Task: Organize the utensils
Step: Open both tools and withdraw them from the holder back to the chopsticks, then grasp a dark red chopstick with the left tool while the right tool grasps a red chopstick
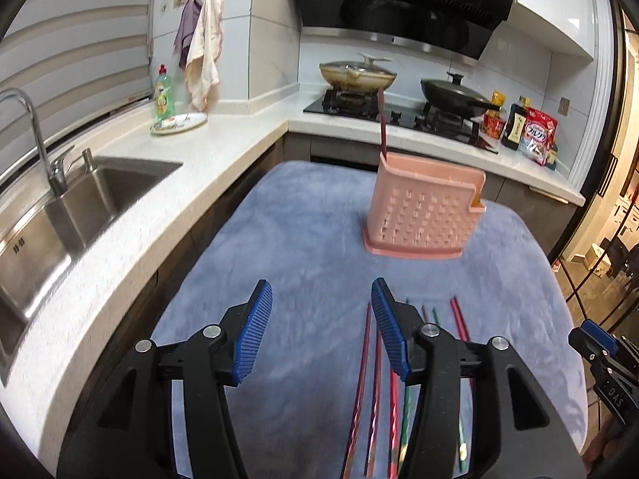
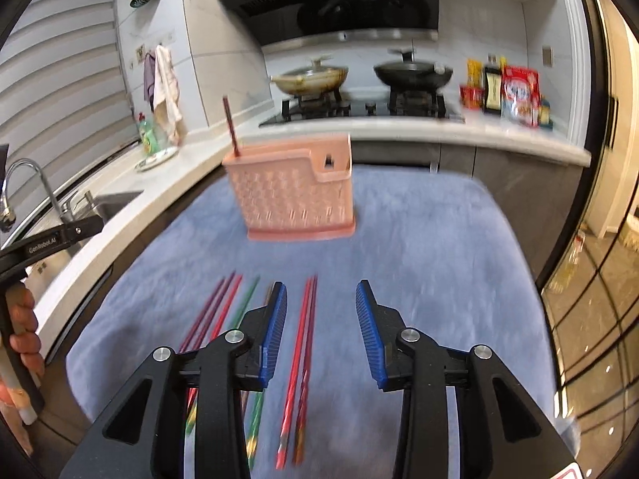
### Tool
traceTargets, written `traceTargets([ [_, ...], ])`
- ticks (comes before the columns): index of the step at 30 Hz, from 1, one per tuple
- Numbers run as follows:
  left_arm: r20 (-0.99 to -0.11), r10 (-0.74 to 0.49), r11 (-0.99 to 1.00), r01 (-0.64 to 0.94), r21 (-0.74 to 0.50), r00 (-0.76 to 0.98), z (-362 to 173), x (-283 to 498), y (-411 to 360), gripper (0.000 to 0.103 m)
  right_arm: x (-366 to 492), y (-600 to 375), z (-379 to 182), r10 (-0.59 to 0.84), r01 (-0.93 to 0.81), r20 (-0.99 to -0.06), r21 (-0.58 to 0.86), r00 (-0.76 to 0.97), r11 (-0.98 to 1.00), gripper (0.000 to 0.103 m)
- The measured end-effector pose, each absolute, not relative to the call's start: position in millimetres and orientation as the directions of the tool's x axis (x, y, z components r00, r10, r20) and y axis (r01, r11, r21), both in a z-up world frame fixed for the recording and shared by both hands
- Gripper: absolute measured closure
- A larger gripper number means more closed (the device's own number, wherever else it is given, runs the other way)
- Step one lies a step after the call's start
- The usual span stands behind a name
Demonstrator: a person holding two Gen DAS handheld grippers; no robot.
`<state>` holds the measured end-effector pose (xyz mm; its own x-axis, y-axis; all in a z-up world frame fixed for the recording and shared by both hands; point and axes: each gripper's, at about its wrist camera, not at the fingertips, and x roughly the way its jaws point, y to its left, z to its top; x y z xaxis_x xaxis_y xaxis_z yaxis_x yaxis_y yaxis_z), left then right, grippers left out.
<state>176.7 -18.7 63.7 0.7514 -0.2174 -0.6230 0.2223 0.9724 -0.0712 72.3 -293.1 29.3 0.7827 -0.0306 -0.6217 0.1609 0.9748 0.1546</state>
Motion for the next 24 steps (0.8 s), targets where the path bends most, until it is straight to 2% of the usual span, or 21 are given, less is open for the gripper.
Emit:
traceTargets([
  [11, -0.707, -0.206, 0.976, 0.197, -0.097, 0.676, 3.3, 133.3, 1.4, 0.054, 37.3, -273.0, -27.1, -0.055, 0.200, -0.697, 0.129, 0.715, 0.971, 0.068],
  [24, -0.747, -0.185, 0.976, 0.210, -0.063, 0.639, -37.5, 110.2, -1.4, 0.054, 41.2, -260.8, -71.0, -0.043, 0.200, -0.751, 0.120, 0.659, 0.972, 0.070],
])
